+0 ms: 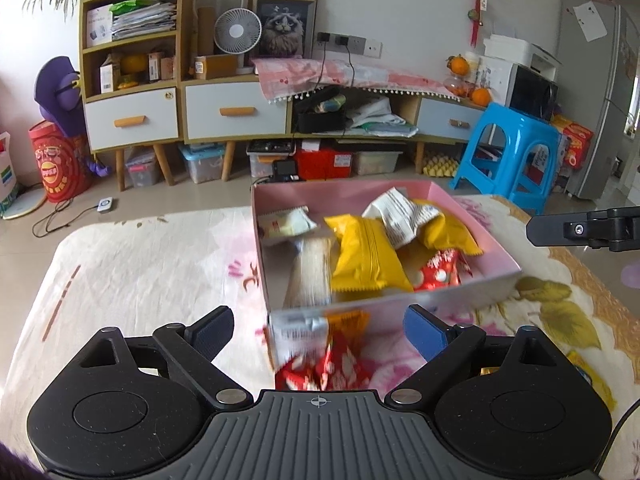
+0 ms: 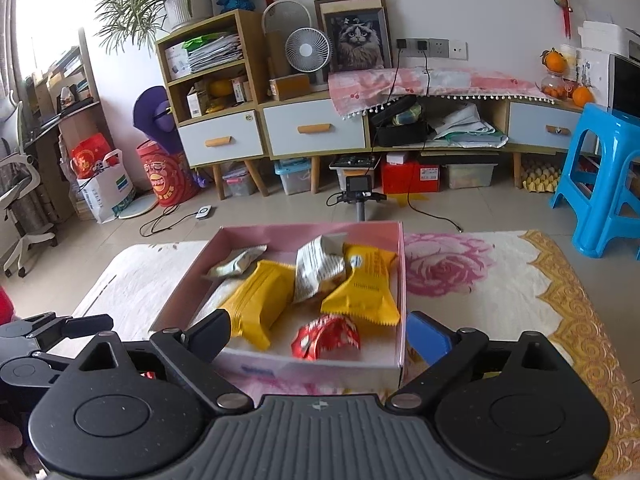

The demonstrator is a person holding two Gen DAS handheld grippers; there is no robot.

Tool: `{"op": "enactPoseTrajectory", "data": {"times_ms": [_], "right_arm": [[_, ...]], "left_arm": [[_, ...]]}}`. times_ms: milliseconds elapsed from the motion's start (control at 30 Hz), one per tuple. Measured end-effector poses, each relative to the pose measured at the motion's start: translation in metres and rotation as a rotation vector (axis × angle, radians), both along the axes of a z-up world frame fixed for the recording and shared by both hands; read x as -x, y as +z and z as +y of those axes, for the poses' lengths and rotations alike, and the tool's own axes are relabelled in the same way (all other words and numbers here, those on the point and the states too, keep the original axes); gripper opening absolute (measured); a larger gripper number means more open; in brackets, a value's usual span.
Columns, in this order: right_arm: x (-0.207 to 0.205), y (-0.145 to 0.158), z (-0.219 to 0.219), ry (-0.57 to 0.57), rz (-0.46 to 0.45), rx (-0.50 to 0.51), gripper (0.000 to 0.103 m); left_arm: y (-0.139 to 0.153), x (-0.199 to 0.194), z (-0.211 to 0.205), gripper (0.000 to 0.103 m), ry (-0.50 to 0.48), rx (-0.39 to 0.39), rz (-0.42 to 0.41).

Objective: Organize snacks
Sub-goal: 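Move both tools back over the snack pile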

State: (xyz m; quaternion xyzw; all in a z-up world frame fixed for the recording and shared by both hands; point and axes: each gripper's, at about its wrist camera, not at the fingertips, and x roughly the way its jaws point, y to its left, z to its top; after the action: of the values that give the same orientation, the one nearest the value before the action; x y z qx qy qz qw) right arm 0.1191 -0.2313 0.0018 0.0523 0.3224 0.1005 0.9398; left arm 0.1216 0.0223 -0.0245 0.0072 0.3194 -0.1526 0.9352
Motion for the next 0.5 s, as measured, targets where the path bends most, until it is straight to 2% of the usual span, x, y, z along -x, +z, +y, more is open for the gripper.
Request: {"op": "enactPoseTrajectory", "data": {"times_ms": [133, 200, 333, 500], "right_arm": [[0.011, -0.005, -0.002, 0.007, 0.004, 0.003, 0.088], [0.017, -0.007, -0.002, 0.013, 0.002, 0.01, 0.088], [0.032, -0.015, -0.004, 0.023, -0.011, 0.007, 0.093], [0.045, -0.027, -0.004, 0.043, 0.013, 0.028, 0.093]], "left_arm": [[-0.004, 0.013, 0.004, 0.095, 0.0, 0.013, 0.015], [-0.006, 0.018, 0.006, 0.1, 0.001, 0.021, 0.019], [-0.014, 0.026, 0.006, 0.1, -0.003, 0.015, 0.04], [-0.023, 0.033, 0.007, 0.1, 0.012, 0.024, 0.073]]}}
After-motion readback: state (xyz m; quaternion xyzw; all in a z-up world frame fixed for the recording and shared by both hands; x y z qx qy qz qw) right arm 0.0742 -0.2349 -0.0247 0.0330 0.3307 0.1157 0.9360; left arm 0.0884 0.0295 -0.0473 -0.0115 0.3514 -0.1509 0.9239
